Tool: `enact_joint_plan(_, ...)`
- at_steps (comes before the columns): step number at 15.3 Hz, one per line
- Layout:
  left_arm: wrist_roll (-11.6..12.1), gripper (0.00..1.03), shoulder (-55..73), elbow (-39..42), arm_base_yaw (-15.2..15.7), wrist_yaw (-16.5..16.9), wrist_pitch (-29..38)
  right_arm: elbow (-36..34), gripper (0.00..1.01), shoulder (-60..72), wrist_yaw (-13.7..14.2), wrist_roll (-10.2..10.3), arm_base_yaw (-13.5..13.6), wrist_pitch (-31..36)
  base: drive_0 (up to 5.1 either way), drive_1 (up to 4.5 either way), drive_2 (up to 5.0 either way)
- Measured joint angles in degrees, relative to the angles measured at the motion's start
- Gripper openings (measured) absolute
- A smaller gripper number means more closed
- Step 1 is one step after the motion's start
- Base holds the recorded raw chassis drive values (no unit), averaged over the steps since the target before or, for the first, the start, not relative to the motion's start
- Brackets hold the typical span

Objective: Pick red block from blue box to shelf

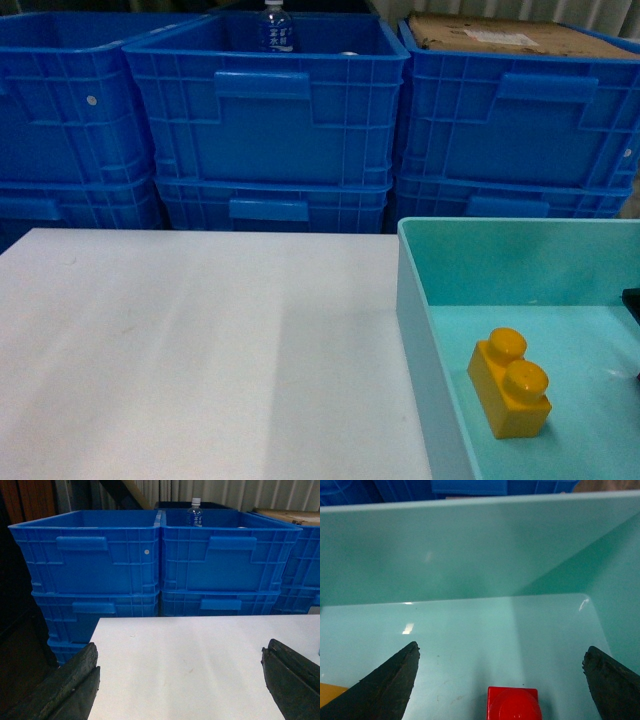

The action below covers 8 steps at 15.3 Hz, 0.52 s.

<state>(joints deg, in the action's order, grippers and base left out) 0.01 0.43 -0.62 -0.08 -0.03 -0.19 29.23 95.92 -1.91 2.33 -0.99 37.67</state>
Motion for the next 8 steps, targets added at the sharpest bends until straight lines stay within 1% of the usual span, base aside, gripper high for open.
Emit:
enact_joint_plan(2, 0.0, 0.98, 0.0, 0.0, 0.0, 0.0, 0.0, 0.1, 0.98, 3.9, 1.8, 1.2, 0.6, 1.6, 0.0, 0.0, 0.0)
enact_joint_plan(4, 0.0, 0.98, 0.0, 0.0, 0.0, 0.0, 0.0, 1.6, 0.98, 7.7, 2.6, 1.3, 0.5, 2.3, 0.0, 0.0, 0.0)
enact_joint_plan(8, 0.0, 0.98, 0.0, 0.0, 0.0, 0.0, 0.0, 3.0, 0.98, 11.0, 2.7, 1.4, 0.1, 3.7, 0.0, 0.0, 0.0)
